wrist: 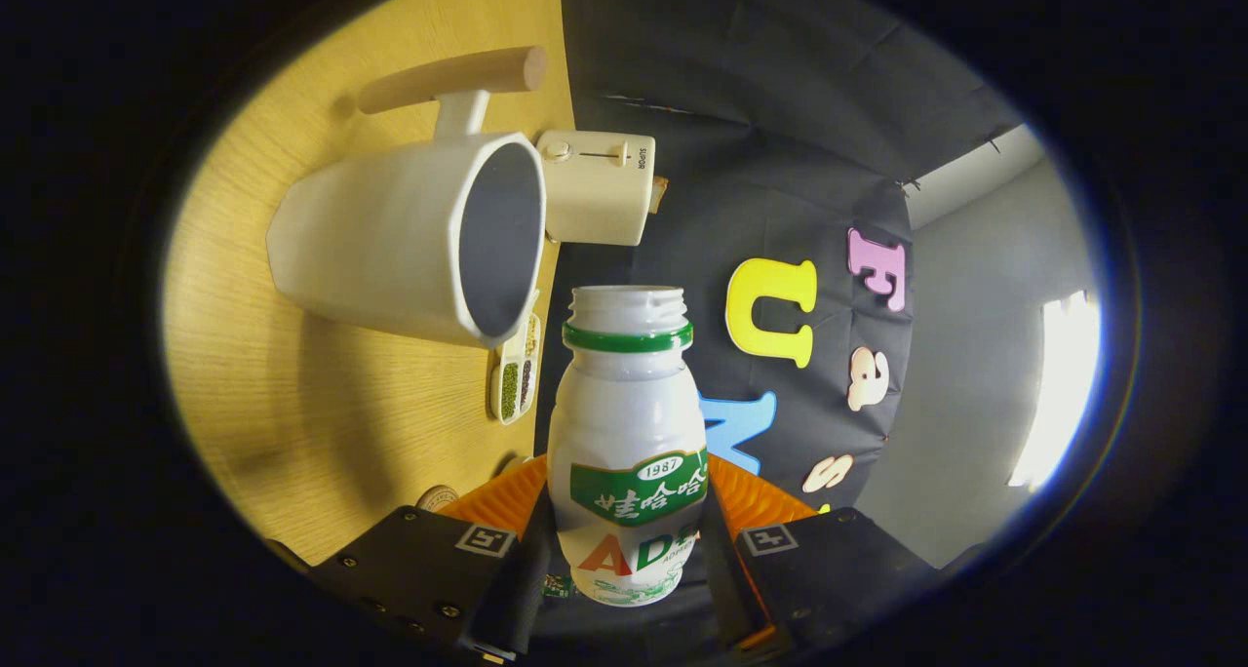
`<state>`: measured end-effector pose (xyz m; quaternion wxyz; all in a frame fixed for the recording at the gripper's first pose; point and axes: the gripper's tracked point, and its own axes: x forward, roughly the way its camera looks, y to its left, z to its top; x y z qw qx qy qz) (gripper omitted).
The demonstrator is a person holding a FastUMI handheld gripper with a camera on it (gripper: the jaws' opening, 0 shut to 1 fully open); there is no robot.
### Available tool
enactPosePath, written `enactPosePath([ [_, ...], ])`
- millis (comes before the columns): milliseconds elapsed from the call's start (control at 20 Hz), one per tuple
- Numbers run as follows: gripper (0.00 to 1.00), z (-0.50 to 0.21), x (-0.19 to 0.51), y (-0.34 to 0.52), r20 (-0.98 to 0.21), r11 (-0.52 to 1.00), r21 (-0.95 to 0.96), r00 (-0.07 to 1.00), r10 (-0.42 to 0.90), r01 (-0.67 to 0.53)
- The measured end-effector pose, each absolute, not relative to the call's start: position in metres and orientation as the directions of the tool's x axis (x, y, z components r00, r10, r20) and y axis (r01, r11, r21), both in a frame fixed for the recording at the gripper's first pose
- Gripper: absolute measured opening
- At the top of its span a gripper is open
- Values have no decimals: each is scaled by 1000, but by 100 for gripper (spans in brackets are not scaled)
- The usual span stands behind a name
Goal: Take the bottle from table, then pour the juice into the cup, finally place the bottle on the coaster
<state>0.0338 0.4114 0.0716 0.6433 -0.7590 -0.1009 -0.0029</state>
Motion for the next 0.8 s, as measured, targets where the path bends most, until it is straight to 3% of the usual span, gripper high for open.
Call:
enactPosePath([
  [800,69,78,38,415,161,-209,-959,975,156,192],
])
